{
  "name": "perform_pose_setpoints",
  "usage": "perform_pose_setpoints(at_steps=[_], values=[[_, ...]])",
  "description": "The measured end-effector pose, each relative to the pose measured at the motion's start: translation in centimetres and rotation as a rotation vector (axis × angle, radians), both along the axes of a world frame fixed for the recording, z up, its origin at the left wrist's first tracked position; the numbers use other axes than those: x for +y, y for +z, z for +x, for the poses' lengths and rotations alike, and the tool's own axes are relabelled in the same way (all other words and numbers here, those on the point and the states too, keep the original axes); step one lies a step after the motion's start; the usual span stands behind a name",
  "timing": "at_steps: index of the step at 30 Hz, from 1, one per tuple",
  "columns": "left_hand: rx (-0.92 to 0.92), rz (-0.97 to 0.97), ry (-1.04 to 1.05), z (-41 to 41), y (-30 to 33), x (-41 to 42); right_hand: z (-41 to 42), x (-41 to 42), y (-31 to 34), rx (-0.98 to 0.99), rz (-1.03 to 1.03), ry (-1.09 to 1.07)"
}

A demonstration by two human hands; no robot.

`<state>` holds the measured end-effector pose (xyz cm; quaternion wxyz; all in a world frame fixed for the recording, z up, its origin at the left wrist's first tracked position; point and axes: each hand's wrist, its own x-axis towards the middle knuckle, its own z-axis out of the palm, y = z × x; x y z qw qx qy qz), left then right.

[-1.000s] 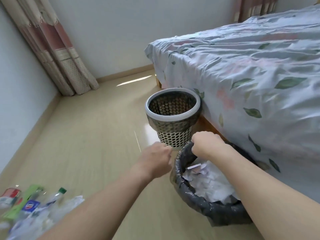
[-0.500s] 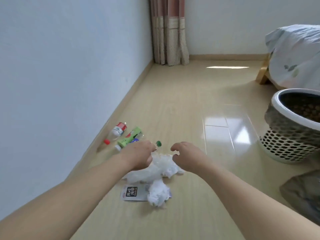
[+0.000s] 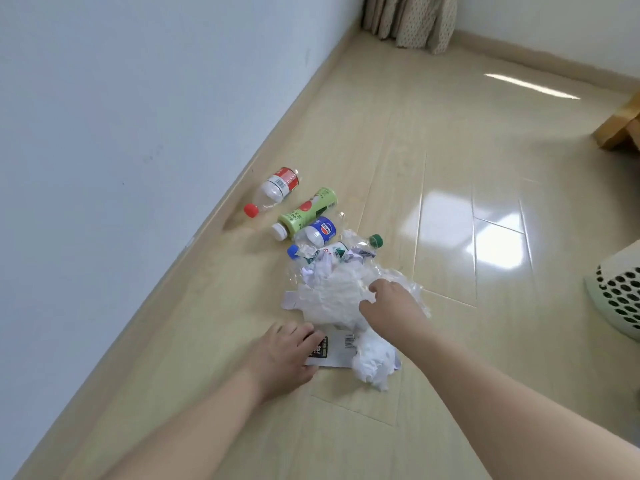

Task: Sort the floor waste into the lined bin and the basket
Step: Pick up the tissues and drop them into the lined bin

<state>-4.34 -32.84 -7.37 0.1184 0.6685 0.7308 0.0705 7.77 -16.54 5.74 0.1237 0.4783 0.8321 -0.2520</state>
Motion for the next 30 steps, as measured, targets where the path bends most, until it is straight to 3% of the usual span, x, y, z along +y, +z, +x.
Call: perform_pose_setpoints(at_steps=[3,7,11,19,22,25,30], values=[[0.008,0.211,0.031,0.2,-2.0,-0.4,-2.2,-0.4,-2.0,-0.076,0.01,-0.047],[-0.042,0.353,0.029,-0.1,-3.0,-0.1,-4.2,-0.5,-3.8,-0.172,0.065,-0.051],[-0.057,0.43,-0.022,-0.8,-3.7,0.5,-4.4,-0.1,-4.5,-0.132,0.146,-0.04],[-0.011,0.437,-0.018,-1.0,-4.4,0.8,-2.4,0.5,-1.5,-0.26,0.379,0.259],[-0.008,0.396,0.018,-1.0,-4.1,0.5,-2.1,0.0,-0.2,-0.114,0.283,0.204],[-0.09,0.212,0.004,-1.1,-1.7,0.3,-1.4,0.0,1.5,0.169,0.122,-0.053],[-0.276,-0.012,0.331,-1.9,5.7,-0.7,1.0,0.5,5.1,0.469,0.01,-0.311]])
